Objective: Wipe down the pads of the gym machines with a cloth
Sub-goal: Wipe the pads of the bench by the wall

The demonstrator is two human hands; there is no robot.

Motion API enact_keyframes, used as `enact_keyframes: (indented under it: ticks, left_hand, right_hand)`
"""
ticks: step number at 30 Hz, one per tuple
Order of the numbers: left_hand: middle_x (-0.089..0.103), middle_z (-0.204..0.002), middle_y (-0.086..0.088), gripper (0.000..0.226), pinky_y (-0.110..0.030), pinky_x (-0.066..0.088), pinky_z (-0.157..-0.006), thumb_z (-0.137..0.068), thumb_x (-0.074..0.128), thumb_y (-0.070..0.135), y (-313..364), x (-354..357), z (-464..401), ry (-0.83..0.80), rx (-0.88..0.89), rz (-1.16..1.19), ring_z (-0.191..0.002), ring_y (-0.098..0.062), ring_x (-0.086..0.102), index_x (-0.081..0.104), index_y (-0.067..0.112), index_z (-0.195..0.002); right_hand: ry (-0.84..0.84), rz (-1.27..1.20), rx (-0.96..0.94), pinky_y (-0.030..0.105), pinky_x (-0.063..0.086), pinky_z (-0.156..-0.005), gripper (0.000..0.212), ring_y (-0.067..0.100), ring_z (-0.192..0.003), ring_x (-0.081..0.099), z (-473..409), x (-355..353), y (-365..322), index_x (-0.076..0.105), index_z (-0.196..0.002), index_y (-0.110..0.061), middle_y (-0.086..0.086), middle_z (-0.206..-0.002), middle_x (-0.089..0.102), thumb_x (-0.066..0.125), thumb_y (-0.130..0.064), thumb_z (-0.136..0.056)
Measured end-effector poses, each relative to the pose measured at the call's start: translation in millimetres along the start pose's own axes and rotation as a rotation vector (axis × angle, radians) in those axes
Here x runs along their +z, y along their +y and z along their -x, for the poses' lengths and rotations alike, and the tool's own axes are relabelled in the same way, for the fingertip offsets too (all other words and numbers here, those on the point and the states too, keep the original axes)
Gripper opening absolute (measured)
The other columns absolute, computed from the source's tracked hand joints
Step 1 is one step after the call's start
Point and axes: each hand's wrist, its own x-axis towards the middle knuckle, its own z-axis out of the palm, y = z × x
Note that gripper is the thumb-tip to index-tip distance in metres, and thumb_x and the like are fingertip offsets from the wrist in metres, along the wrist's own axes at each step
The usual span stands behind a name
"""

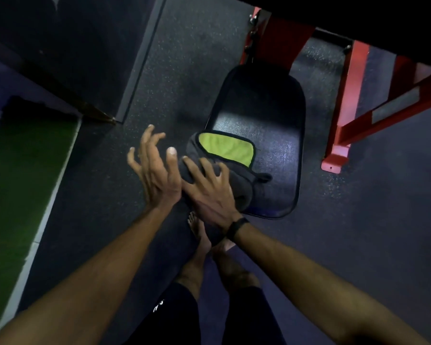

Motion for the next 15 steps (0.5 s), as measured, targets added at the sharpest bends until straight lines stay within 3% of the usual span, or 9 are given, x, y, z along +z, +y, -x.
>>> enact_keyframes:
  ticks: [5,8,10,12,15]
  left_hand:
    - [0.048,-0.149,-0.009,0.049,-0.051,0.016,-0.117,-0.101,0.034,0.037,6.5,-0.9,-16.4,-0.095,0.061,-0.053,-0.131,0.004,0.035,0.054,0.003,-0.130]
    - [0.045,-0.151,-0.011,0.052,-0.051,0.015,-0.117,-0.100,0.033,0.038,27.8,14.9,-13.8,-0.168,0.049,-0.027,-0.131,-0.010,0.045,0.053,0.003,-0.133]
    - [0.043,-0.153,-0.012,0.053,-0.053,0.015,-0.118,-0.100,0.032,0.038,36.6,25.7,-10.0,-0.214,0.050,-0.017,-0.128,-0.015,0.049,0.051,0.004,-0.134]
    - [0.040,-0.155,-0.012,0.053,-0.053,0.015,-0.119,-0.100,0.031,0.039,39.3,34.5,-6.5,-0.248,0.045,-0.010,-0.131,-0.018,0.048,0.051,0.005,-0.136]
    - [0.038,-0.157,-0.012,0.054,-0.054,0.015,-0.118,-0.101,0.030,0.039,38.8,46.7,-7.9,-0.247,0.023,-0.018,-0.137,-0.018,0.043,0.049,0.005,-0.138]
  right_hand:
    - [0.006,-0.006,-0.018,0.051,0.039,-0.092,0.049,0.035,-0.119,0.049,52.0,-12.4,27.3,0.049,-0.146,-0.033,0.007,-0.150,0.049,0.050,-0.035,-0.097]
    - [-0.006,0.045,0.008,0.051,0.041,-0.091,0.062,0.034,-0.117,0.049,101.5,-25.1,67.3,0.048,-0.145,-0.033,0.006,-0.151,0.046,0.067,-0.031,-0.086]
    - [-0.102,0.061,0.126,0.051,0.039,-0.091,0.080,0.034,-0.118,0.046,112.4,-34.4,84.3,0.041,-0.147,-0.035,0.005,-0.151,0.041,0.072,-0.046,-0.074]
    - [-0.127,0.038,0.329,0.053,0.037,-0.093,0.080,0.037,-0.123,0.046,102.1,-39.3,89.6,0.040,-0.146,-0.035,0.005,-0.150,0.042,0.060,-0.054,-0.071]
    - [-0.070,-0.018,0.697,0.066,0.029,-0.106,0.076,0.039,-0.136,0.037,58.7,-37.2,103.8,0.045,-0.145,-0.034,0.008,-0.145,0.043,0.061,-0.054,-0.073]
